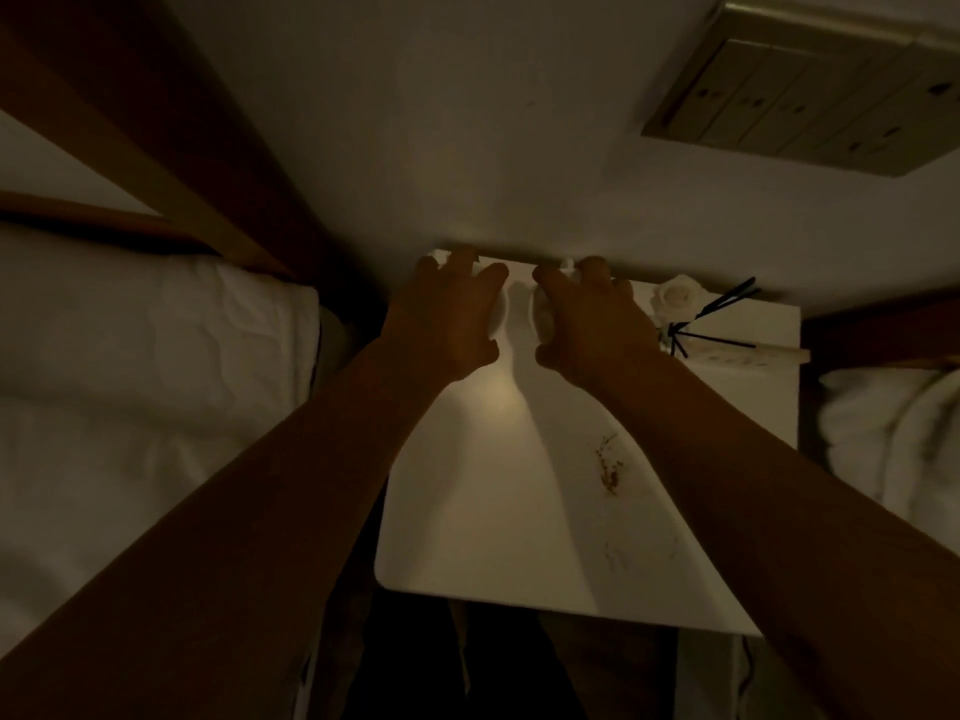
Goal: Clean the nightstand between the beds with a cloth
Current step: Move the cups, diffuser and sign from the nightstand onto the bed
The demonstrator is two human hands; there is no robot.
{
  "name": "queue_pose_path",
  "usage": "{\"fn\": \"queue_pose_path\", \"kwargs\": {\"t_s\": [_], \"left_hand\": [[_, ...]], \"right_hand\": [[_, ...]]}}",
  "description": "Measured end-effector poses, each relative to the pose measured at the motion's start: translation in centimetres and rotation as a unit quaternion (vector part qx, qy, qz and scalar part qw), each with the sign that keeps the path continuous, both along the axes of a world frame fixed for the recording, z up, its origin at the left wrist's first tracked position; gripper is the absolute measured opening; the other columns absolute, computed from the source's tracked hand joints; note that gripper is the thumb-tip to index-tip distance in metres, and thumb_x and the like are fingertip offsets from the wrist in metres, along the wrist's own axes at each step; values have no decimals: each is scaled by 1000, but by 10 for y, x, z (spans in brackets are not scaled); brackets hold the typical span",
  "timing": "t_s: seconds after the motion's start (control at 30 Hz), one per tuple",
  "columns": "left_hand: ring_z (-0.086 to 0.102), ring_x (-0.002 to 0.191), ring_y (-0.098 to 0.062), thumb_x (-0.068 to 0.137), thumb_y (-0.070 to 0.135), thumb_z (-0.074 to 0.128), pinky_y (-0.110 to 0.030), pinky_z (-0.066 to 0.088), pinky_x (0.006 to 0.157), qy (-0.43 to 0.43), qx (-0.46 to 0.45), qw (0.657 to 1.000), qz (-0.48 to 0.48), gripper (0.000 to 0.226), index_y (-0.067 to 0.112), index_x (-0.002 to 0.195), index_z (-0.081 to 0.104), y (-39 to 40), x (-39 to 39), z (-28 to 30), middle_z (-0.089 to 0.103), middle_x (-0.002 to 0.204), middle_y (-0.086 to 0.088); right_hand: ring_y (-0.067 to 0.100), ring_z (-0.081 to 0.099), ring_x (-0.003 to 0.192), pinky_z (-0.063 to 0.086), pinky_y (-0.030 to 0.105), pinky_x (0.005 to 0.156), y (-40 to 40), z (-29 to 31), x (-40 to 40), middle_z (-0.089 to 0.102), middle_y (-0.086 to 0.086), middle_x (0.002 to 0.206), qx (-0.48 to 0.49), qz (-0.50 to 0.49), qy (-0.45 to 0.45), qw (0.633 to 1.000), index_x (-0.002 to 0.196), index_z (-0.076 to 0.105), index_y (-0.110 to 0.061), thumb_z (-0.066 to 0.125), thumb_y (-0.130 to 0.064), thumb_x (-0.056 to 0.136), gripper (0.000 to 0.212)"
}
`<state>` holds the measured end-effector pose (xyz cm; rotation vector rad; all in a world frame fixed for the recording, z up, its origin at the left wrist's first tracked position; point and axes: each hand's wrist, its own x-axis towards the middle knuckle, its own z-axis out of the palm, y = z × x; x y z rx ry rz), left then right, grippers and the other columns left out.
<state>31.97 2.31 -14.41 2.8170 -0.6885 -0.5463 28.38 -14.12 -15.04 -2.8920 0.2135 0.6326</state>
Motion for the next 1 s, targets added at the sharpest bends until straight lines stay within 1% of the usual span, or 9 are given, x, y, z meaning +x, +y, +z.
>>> {"fn": "queue_pose_path", "kwargs": {"t_s": [0.1,0.2,0.33,0.43,0.57,0.67,0.77,0.9,1.0], "left_hand": [[42,121,-34,76,37,75,-45,49,90,14,-12,999,38,76,27,140,37,16,-5,4,34,144,-6],[39,123,-34,76,38,75,-44,49,87,13,-2,997,77,78,31,142,34,36,-11,13,31,144,-4],[38,121,-34,76,41,73,-41,44,80,16,11,992,123,78,33,142,32,69,-25,23,29,144,-5],[38,120,-32,74,42,74,-44,47,82,20,3,984,178,78,32,141,34,104,-44,33,28,145,-3],[41,116,-29,75,44,73,-43,48,78,19,-15,968,249,77,34,141,35,154,-75,47,33,140,-1],[42,115,-28,73,44,74,-39,44,73,14,-21,952,305,78,36,139,34,199,-105,57,35,137,0],[43,117,-28,71,44,74,-41,44,76,6,-27,929,368,81,38,140,32,248,-142,66,35,138,1],[44,118,-29,68,43,78,-44,48,76,-17,-17,896,443,85,38,139,33,317,-209,76,38,137,1],[45,118,-29,68,43,79,-44,49,76,-20,-8,865,502,84,37,138,33,366,-271,79,38,137,1]], "right_hand": [[40,40,121,50,51,78,9,7,-1,30,12,140,-4,27,-21,999,137,30,-35,82,-35,66,88],[39,41,120,50,48,76,26,18,1,31,10,139,8,54,-31,998,136,29,-36,81,-35,66,87],[36,40,121,44,40,68,60,31,5,31,8,140,10,102,-30,994,133,30,-38,80,-37,65,84],[37,38,122,46,42,72,93,43,3,31,10,141,13,162,-25,986,139,27,-36,79,-40,68,88],[37,40,120,48,44,77,148,61,-6,32,11,140,27,231,-21,972,140,26,-30,79,-37,70,88],[37,43,118,48,44,77,201,73,-18,35,10,137,33,290,-23,956,136,27,-31,78,-35,71,83],[35,41,120,45,43,77,259,79,-38,31,7,141,42,356,-22,933,138,22,-37,76,-40,71,86],[32,41,118,42,39,70,341,83,-82,33,5,138,66,430,-40,900,135,24,-37,77,-42,70,84],[32,41,117,41,37,66,401,82,-127,32,5,139,77,483,-41,871,136,26,-37,76,-41,70,83]]}}
